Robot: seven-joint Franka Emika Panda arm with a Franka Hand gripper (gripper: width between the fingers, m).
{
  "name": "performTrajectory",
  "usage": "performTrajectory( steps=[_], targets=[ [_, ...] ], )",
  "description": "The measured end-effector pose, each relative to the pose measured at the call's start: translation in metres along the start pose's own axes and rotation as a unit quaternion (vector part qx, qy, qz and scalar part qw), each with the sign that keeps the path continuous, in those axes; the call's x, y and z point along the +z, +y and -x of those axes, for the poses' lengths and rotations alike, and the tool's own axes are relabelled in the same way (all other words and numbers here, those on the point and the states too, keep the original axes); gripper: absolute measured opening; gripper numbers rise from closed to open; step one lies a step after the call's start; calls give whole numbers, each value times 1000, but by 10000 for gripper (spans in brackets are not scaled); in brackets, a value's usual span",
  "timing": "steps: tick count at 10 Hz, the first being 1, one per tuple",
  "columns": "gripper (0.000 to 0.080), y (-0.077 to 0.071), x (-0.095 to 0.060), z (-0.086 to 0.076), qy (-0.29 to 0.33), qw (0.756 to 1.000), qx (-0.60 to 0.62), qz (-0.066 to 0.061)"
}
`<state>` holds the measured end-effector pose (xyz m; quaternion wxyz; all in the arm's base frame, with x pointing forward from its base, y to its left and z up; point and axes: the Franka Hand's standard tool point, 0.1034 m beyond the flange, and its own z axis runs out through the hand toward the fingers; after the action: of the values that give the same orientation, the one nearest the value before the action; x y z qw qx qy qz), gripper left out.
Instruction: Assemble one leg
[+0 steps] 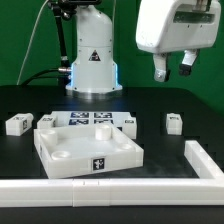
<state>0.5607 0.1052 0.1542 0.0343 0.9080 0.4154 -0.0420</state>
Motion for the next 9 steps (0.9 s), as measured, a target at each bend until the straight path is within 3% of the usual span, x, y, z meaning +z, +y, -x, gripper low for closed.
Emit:
performTrajectory(
  steps=[3,5,6,9],
  targets=[
    [650,-5,13,15,14,995,-94,10],
    [650,-15,15,28,6,989,-143,29],
    [650,-18,16,35,5,989,-142,29],
    [650,-18,17,36,4,990,-141,28]
  ],
)
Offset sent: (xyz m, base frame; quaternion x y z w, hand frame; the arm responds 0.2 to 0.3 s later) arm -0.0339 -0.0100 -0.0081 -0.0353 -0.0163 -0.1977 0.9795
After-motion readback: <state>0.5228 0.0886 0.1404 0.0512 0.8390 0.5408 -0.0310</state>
